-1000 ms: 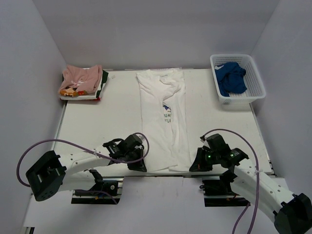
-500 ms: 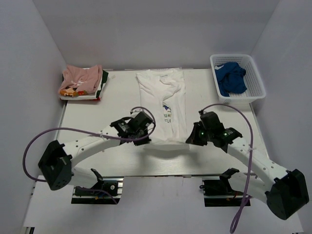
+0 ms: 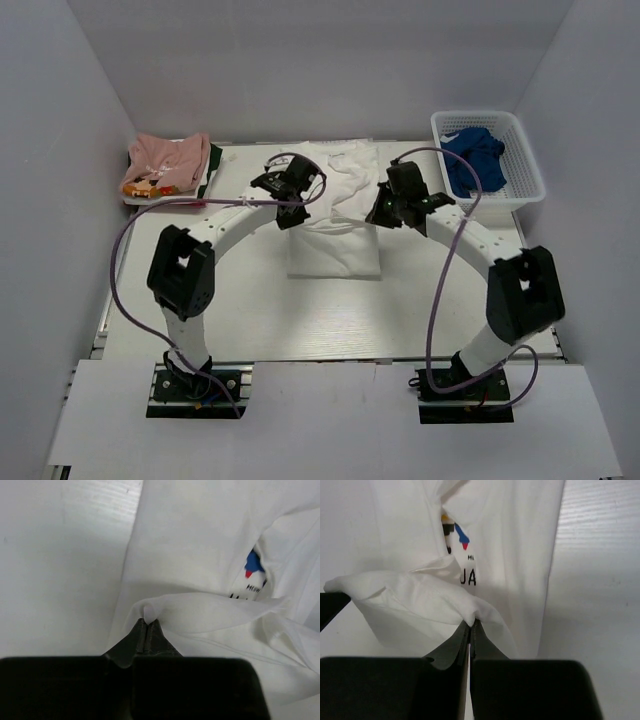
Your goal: Fold and stack the t-shirts
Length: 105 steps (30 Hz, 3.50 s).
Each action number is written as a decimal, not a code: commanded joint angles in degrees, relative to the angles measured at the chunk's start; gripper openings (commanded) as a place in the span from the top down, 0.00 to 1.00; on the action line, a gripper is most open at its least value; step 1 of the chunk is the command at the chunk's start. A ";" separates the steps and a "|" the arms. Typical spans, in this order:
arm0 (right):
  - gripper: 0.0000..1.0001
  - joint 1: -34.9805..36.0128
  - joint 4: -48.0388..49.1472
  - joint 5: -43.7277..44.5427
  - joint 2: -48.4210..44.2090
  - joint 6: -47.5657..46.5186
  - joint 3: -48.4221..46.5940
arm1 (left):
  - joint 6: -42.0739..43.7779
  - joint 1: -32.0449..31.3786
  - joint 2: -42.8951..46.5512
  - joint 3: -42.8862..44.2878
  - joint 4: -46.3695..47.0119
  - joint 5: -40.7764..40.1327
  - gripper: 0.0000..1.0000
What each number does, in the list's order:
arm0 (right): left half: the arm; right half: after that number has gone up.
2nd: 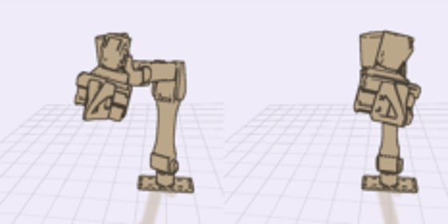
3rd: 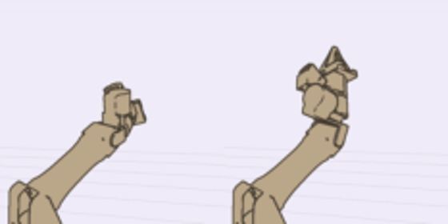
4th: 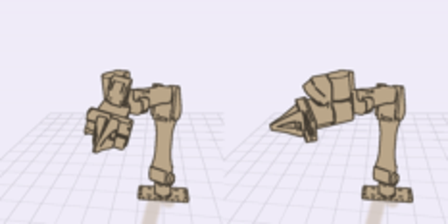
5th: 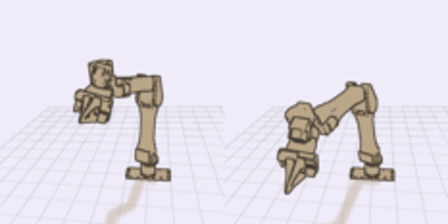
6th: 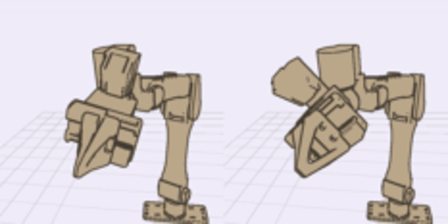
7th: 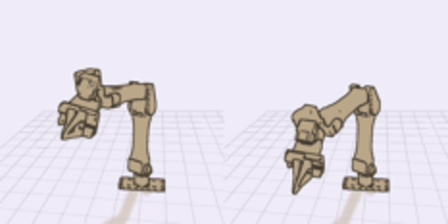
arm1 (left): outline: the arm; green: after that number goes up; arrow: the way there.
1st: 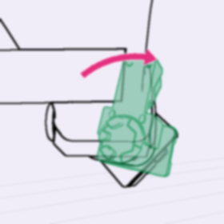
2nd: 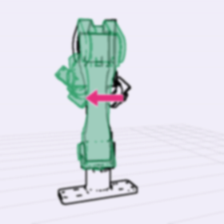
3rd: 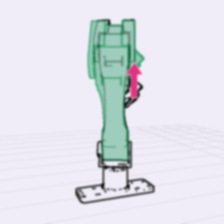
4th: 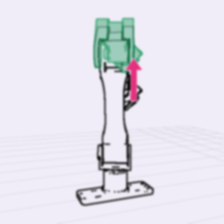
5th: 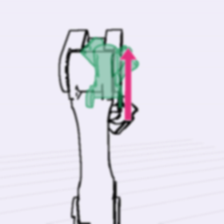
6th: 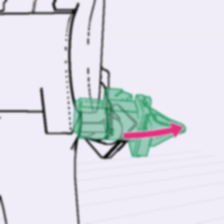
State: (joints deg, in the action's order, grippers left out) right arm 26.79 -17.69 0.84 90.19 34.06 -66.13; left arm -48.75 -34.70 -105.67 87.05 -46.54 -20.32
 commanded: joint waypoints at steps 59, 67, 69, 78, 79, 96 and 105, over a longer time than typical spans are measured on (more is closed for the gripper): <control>0.10 0.64 25.17 -3.41 13.07 -12.46 -12.48 | 9.37 8.86 19.81 -29.30 11.38 15.56 0.00; 0.10 -1.74 12.16 1.45 -1.68 -0.85 10.92 | 10.61 8.86 7.94 -24.39 14.90 19.69 0.20; 0.10 -2.00 11.02 -3.10 -1.51 0.30 12.85 | 11.22 8.34 6.10 -23.85 15.95 20.75 0.25; 0.11 -2.70 12.76 -5.06 3.40 4.87 16.11 | 11.22 8.33 2.92 -25.79 20.52 25.84 0.55; 0.14 -2.96 13.38 -5.15 3.76 5.57 16.90 | 11.22 8.33 2.92 -26.31 20.53 26.46 0.60; 1.00 -2.71 7.42 -14.11 -12.54 2.95 29.74 | 11.22 5.00 20.83 -40.63 24.84 32.88 1.00; 1.00 -0.86 -11.20 -16.14 -34.11 -1.28 25.73 | 9.47 1.66 43.43 -40.29 14.12 35.09 1.00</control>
State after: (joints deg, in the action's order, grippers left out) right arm 25.74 -20.67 -14.76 59.66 35.09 -35.79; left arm -38.41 -32.42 -66.98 44.56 -27.68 14.63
